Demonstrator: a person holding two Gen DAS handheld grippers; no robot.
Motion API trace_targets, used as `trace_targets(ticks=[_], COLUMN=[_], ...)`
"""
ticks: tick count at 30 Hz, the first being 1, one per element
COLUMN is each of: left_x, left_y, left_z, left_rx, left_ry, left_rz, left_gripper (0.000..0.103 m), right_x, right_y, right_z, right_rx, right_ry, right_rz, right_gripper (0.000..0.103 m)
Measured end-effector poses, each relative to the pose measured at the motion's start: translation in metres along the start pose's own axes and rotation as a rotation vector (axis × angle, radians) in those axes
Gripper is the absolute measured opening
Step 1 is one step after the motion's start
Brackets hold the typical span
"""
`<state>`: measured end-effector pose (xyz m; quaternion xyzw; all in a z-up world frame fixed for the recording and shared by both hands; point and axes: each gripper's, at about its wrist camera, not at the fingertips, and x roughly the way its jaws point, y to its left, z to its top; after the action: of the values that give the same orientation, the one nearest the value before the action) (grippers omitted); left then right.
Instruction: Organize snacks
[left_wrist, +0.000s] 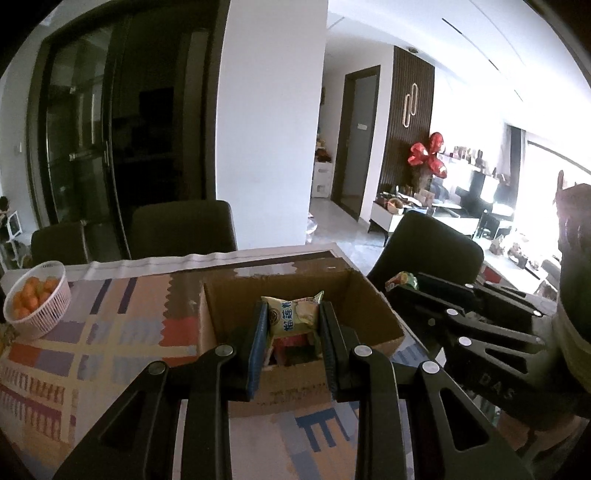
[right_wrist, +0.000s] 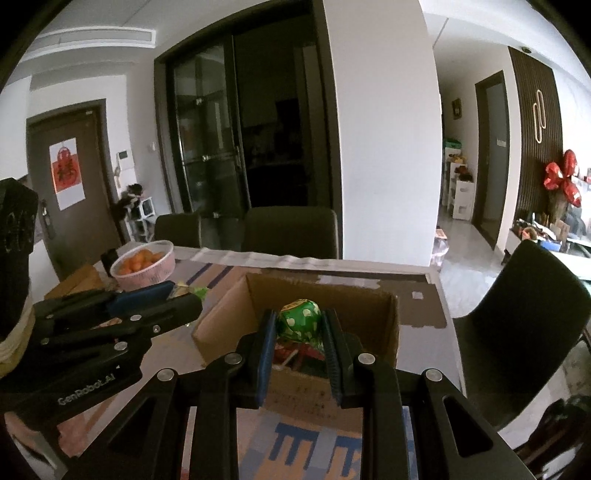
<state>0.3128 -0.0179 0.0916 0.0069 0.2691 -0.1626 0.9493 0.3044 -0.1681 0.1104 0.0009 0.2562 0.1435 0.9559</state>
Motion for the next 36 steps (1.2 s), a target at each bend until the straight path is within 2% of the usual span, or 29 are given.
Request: trace_targets(ticks=[7, 17, 21, 24, 25, 30, 33, 36], left_x=[0.018, 0.060, 0.068, 0.064, 0.061, 0.043, 0.029, 0.013], left_y=[0.003, 0.018, 0.019, 0.021, 0.021, 0.020, 0.017, 0.012], left_z=[0.017, 0.029, 0.032, 0.031, 0.029, 0.015, 0.004, -0.008], left_rx=[0.043, 0.017, 0.020, 0.009, 0.010, 0.013, 0.010, 0.014], left_ry=[0.028, 0.124, 0.124, 0.115, 0.110, 0.088, 0.085, 0.073], left_rz=[0.032, 0.037, 0.084, 0.103, 0.109, 0.146, 0.145, 0.160], left_gripper=[0.028, 0.028, 0.044, 0.046, 0.048, 0.055, 0.063, 0.066], right_x=[0.021, 0.066, 0.080, 0.079, 0.076, 0.055, 0.036, 0.023], right_y=[-0.006, -0.021, -0.028, -0.031, -0.032, -0.031, -0.028, -0.025], right_z=[0.015, 0.026, 0.027, 0.027, 0.026, 0.016, 0.007, 0.000], right_rx=[-0.009, 0.028, 0.060, 0.074, 0.076, 0.066, 0.076, 0.081], right_ry=[0.055, 0.176, 0.209, 0.210, 0.205, 0.182, 0.158, 0.144], right_rz=[-0.007, -0.025, -0.046, -0.090, -0.096, -0.146, -0.154, -0.153], right_gripper=[0.026, 0.026, 0.027, 0.045, 0.046, 0.053, 0.055, 0.056])
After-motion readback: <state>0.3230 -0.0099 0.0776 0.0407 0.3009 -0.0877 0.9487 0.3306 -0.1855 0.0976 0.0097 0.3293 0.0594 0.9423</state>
